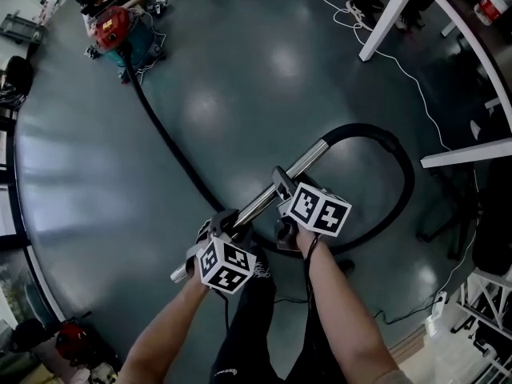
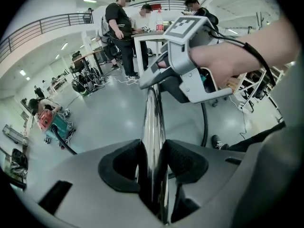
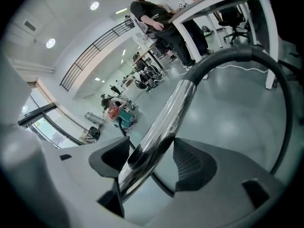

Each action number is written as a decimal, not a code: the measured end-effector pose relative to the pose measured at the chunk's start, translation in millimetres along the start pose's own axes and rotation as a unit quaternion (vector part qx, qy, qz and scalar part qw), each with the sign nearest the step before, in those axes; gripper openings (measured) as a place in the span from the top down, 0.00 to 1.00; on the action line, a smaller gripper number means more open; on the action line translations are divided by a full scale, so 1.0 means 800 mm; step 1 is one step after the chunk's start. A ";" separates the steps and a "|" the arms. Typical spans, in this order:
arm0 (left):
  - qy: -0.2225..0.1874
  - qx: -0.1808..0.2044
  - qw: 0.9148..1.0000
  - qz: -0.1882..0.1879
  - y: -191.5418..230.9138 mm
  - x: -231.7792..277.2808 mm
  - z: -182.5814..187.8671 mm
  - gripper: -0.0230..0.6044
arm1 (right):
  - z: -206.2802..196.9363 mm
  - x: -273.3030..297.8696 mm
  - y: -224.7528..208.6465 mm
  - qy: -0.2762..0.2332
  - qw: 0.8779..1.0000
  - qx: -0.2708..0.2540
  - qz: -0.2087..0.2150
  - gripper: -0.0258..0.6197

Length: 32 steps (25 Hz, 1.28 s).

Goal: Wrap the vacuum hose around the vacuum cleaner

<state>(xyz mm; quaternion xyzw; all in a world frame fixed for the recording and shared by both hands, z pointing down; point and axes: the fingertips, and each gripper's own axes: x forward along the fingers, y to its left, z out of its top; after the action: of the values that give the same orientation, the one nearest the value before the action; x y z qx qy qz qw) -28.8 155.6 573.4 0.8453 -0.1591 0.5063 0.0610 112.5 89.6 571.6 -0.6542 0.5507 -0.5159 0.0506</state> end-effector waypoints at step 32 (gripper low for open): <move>-0.063 -0.118 0.990 -0.052 -0.038 -0.117 0.010 0.68 | 0.047 -0.058 0.111 0.007 0.985 -0.167 -0.032 0.77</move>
<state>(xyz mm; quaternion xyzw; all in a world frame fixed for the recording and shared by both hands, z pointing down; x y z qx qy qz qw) -53.2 201.3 489.1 0.8696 -0.1774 0.4257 0.1763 86.9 72.3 469.4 -0.6671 0.6081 -0.4229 -0.0797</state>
